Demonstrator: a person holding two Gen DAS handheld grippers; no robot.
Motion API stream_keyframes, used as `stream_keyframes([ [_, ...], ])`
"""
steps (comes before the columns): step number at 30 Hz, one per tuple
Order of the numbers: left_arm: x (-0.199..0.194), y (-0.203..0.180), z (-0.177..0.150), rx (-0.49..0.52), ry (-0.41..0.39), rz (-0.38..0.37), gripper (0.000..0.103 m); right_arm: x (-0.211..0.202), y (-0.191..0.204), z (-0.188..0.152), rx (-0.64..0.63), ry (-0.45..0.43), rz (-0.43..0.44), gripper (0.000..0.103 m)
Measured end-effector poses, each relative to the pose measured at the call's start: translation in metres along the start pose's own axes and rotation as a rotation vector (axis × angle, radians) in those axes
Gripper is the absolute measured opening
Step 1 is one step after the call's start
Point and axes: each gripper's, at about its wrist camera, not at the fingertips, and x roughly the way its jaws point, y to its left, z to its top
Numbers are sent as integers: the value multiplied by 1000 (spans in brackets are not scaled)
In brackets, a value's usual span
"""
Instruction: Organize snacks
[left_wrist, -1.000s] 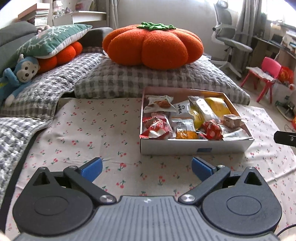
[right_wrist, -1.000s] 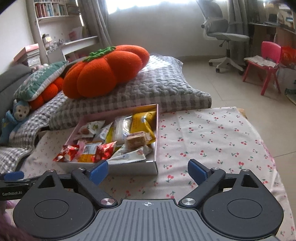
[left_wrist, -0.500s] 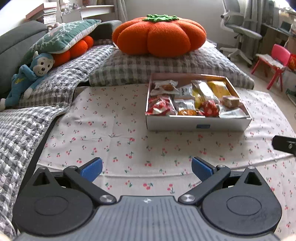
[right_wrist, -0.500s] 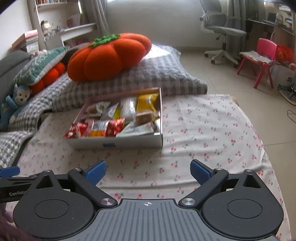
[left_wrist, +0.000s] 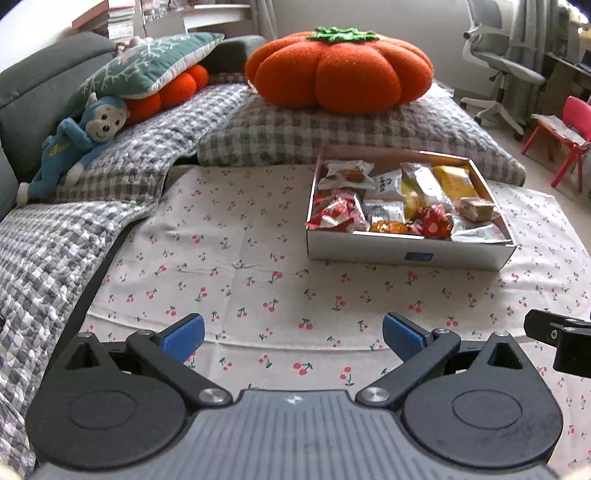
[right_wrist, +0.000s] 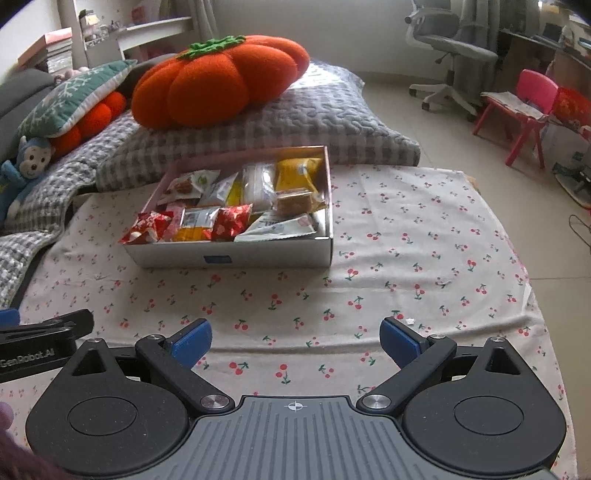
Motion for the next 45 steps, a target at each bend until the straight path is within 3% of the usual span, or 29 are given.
stream_keyframes([
  [45, -5, -4, -3, 14, 2, -17, 103, 4, 12, -5, -18, 29, 2, 99],
])
